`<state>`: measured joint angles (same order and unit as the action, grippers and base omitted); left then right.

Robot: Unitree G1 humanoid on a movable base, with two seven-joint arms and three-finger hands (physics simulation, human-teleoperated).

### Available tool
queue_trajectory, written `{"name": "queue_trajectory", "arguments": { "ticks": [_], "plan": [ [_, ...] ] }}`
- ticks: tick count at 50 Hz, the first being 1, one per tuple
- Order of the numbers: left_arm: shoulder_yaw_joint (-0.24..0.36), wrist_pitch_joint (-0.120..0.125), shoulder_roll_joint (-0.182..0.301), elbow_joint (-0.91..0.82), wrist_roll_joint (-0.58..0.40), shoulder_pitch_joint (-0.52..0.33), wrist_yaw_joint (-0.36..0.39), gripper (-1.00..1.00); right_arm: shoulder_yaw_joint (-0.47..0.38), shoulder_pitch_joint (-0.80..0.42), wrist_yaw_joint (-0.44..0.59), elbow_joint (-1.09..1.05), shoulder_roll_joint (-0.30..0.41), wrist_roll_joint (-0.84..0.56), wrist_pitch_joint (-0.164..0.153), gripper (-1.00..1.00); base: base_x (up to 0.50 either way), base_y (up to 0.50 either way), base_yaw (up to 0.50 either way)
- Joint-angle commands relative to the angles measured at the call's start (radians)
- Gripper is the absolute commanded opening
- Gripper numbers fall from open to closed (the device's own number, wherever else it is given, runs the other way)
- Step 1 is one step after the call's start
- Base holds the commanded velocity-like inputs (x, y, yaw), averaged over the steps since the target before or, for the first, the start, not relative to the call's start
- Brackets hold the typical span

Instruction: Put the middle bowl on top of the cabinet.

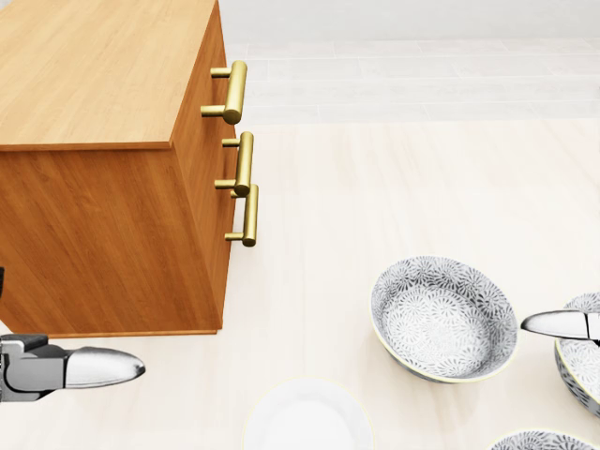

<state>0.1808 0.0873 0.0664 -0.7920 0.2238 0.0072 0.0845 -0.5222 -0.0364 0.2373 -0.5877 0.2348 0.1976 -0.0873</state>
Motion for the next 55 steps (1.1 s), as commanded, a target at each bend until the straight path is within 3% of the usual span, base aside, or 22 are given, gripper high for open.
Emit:
{"name": "queue_trajectory", "arguments": {
  "ticks": [1, 5, 12, 13, 15, 23, 29, 34, 38, 44, 45, 49, 52, 55],
  "plan": [
    [-0.005, 0.000, -0.013, 0.016, -0.019, 0.002, -0.006, 1.00, -0.018, -0.019, 0.000, 0.063, 0.036, -0.015, 0.000, 1.00, 0.00, 0.00, 0.00],
    [-0.005, 0.000, -0.015, 0.018, -0.024, 0.002, -0.007, 1.00, -0.031, -0.022, 0.003, 0.080, 0.056, -0.076, 0.000, 1.00, 0.00, 0.00, 0.00],
    [-0.009, 0.000, -0.017, 0.012, -0.033, 0.002, -0.011, 1.00, 0.007, 0.015, 0.015, 0.181, 0.060, -0.307, 0.006, 1.00, 0.00, 0.00, 0.00],
    [-0.008, 0.000, -0.018, 0.014, -0.033, 0.003, -0.010, 1.00, 0.005, 0.013, 0.022, 0.177, 0.053, -0.306, 0.002, 1.00, 0.00, 0.00, 0.00],
    [-0.011, 0.000, -0.019, 0.022, -0.036, 0.004, -0.007, 1.00, 0.012, 0.017, 0.029, 0.188, 0.053, -0.349, 0.027, 1.00, 0.00, 0.00, 0.00],
    [-0.009, 0.000, -0.018, 0.023, -0.037, 0.002, -0.006, 1.00, 0.002, 0.016, 0.058, 0.180, 0.043, -0.411, 0.047, 1.00, 0.00, 0.00, 0.00],
    [-0.009, 0.000, -0.018, 0.016, -0.039, 0.000, -0.008, 1.00, -0.012, 0.020, 0.073, 0.161, 0.043, -0.435, 0.044, 1.00, 0.00, 0.00, 0.00],
    [-0.007, 0.000, -0.019, 0.017, -0.040, 0.000, -0.010, 1.00, -0.005, 0.045, 0.073, 0.158, 0.055, -0.555, 0.097, 1.00, 0.00, 0.00, 0.00],
    [-0.002, 0.000, -0.009, 0.063, -0.097, -0.014, -0.045, 1.00, -0.023, 0.038, 0.096, 0.150, 0.044, -0.547, 0.090, 1.00, 0.00, 0.00, 0.00],
    [-0.005, 0.000, -0.014, 0.055, -0.089, -0.011, -0.033, 1.00, -0.042, 0.050, 0.109, 0.144, 0.049, -0.595, 0.117, 1.00, 0.00, 0.00, 0.00],
    [-0.002, 0.000, -0.015, 0.054, -0.095, -0.015, -0.041, 1.00, -0.035, 0.064, 0.105, 0.138, 0.057, -0.643, 0.141, 1.00, 0.00, 0.00, 0.00],
    [-0.002, 0.000, -0.013, 0.062, -0.106, -0.019, -0.049, 1.00, -0.057, 0.069, 0.122, 0.135, 0.059, -0.681, 0.155, 1.00, 0.00, 0.00, 0.00],
    [-0.003, 0.000, -0.013, 0.057, -0.106, -0.019, -0.051, 1.00, -0.075, 0.071, 0.151, 0.141, 0.053, -0.664, 0.142, 1.00, 0.00, 0.00, 0.00],
    [-0.002, 0.000, -0.015, 0.061, -0.101, -0.017, -0.045, 1.00, -0.093, 0.077, 0.131, 0.178, 0.054, -0.686, 0.170, 1.00, 0.00, 0.00, 0.00]
  ]
}}
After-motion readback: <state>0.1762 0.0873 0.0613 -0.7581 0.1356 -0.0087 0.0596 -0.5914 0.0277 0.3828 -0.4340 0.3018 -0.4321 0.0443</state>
